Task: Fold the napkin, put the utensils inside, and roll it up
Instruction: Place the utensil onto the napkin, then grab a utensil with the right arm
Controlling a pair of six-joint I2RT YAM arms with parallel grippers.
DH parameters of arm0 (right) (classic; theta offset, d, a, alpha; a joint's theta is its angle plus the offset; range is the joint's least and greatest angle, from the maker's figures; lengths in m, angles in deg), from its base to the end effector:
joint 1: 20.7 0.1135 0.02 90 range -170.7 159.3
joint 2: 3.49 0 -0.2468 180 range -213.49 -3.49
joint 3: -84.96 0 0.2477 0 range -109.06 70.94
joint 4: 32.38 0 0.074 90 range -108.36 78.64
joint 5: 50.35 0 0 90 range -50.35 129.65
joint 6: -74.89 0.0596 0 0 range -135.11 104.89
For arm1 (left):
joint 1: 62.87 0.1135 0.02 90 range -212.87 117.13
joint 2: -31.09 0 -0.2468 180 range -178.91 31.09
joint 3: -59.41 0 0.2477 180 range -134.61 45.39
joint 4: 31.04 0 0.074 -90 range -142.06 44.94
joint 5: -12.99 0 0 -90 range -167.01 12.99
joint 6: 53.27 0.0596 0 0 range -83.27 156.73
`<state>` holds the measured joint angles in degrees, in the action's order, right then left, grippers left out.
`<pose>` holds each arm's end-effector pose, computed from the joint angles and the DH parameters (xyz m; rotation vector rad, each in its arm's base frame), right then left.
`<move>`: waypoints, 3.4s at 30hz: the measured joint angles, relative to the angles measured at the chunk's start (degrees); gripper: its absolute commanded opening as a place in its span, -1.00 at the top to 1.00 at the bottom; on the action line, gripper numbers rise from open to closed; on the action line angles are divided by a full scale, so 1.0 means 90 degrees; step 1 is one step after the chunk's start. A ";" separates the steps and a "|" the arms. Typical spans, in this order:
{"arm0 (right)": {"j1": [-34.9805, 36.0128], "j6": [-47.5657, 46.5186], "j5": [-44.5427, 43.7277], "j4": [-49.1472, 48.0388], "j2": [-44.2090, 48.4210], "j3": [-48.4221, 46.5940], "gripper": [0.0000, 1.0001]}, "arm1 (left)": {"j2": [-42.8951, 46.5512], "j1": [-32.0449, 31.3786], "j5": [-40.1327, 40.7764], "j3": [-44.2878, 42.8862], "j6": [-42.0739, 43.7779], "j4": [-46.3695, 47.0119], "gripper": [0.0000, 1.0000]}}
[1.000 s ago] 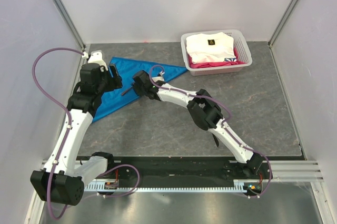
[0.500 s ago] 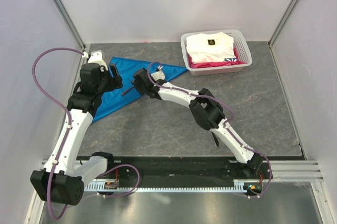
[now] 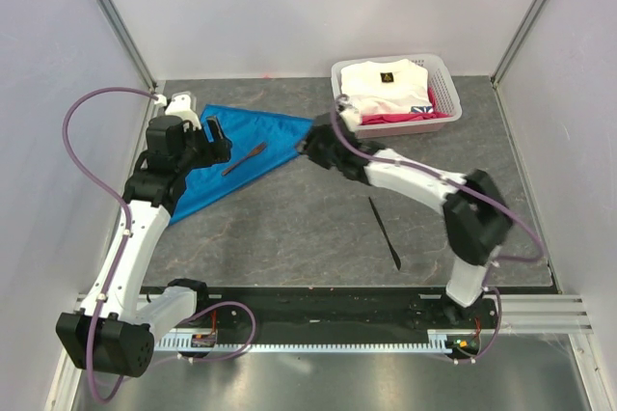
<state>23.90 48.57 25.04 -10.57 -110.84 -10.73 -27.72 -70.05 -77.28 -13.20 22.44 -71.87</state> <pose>0.3281 0.3025 0.2264 0.5248 2.1890 0.8099 0.2497 -0.0317 0.3230 -0.1242 2.0472 -0.2387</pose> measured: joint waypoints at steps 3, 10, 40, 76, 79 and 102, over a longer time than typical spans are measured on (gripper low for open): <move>-0.0420 -0.0746 0.0027 0.0401 0.1156 0.1149 -0.26 | -0.0002 -0.0002 -0.0204 0.0024 0.0000 0.0039 -0.63; -0.0906 -0.2045 -0.0192 0.2164 0.2800 0.2239 -0.27 | -0.0036 -0.0002 -0.0685 0.0044 0.0002 0.0053 -0.59; -0.1535 -0.3779 0.0750 0.3174 0.1443 0.2754 0.01 | -0.0177 -0.0002 -0.1207 0.0163 0.0044 0.0187 -0.58; -0.0257 -0.2463 0.0886 0.2480 -0.0109 0.0850 1.00 | -0.0177 -0.0002 -0.1372 0.0163 0.0044 0.0187 -0.57; -0.0185 -0.2181 0.1042 0.2166 -0.0214 0.0556 1.00 | -0.0177 -0.0002 -0.1372 0.0163 0.0044 0.0189 -0.58; 0.0294 0.0233 0.1474 -0.0185 -0.1409 -0.0527 1.00 | -0.0177 -0.0002 -0.1377 0.0163 0.0044 0.0187 -0.57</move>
<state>26.55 50.67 38.31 -12.23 -123.52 -15.47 -29.31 -70.07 -89.68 -11.73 22.84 -70.18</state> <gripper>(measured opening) 0.020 0.790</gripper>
